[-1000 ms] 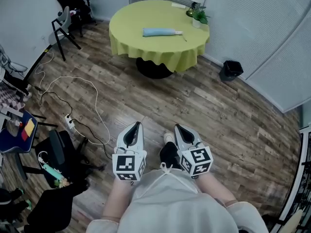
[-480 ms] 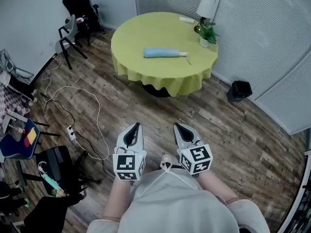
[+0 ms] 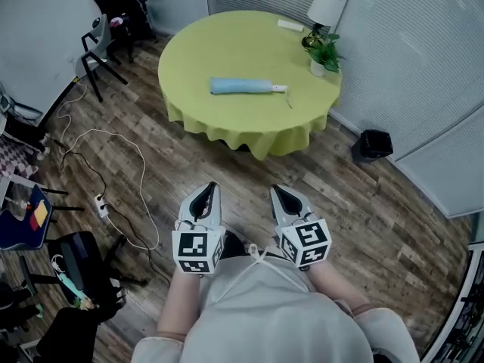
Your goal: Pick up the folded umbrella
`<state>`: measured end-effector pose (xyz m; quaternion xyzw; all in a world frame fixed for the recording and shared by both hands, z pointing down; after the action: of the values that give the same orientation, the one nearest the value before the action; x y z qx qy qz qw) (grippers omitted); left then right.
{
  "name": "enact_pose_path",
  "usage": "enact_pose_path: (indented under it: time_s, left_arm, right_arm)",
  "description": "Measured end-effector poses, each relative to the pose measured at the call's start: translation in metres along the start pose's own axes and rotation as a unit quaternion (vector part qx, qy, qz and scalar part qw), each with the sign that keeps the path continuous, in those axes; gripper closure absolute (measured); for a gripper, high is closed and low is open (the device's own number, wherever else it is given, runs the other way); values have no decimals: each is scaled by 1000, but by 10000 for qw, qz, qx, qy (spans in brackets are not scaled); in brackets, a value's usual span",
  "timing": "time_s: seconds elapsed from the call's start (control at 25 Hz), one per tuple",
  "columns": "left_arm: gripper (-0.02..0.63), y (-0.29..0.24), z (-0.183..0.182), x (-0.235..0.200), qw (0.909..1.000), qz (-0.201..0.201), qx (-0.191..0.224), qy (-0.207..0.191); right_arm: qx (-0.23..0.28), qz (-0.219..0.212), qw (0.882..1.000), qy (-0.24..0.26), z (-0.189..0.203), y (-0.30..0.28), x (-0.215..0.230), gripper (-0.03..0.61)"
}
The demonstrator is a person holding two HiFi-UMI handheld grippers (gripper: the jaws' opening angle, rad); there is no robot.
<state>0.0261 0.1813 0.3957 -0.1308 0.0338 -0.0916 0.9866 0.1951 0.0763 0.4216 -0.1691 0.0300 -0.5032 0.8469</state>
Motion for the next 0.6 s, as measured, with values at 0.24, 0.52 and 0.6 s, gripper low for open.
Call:
enact_pose_path:
  time_s: [0.24,0.52,0.6]
  left_arm:
    - [607,-59,3,-22,9998,53,-209,53]
    - [607,-156,-24,-63,9979,639,-100,27]
    - [607,-187,-38,-74,9947,1024,40,102]
  right_arm:
    - [-197,186,9995,-166,6,-42,35,578]
    - [-206,645,9969,-388,-20,-116,78,578]
    - [-202,743,9961,-425,-33,-141,89,579]
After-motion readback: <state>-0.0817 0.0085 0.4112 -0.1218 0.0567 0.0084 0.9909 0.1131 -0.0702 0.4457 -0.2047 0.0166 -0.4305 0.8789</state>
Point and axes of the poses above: the fingertips, and each gripper's own axes: y backward along the fingers, x to its right, z out of its underside, the point moved 7 cm from there along y, backward along the fingers, and after that the axes turned 1 degree about y, right-handed, at the moved point
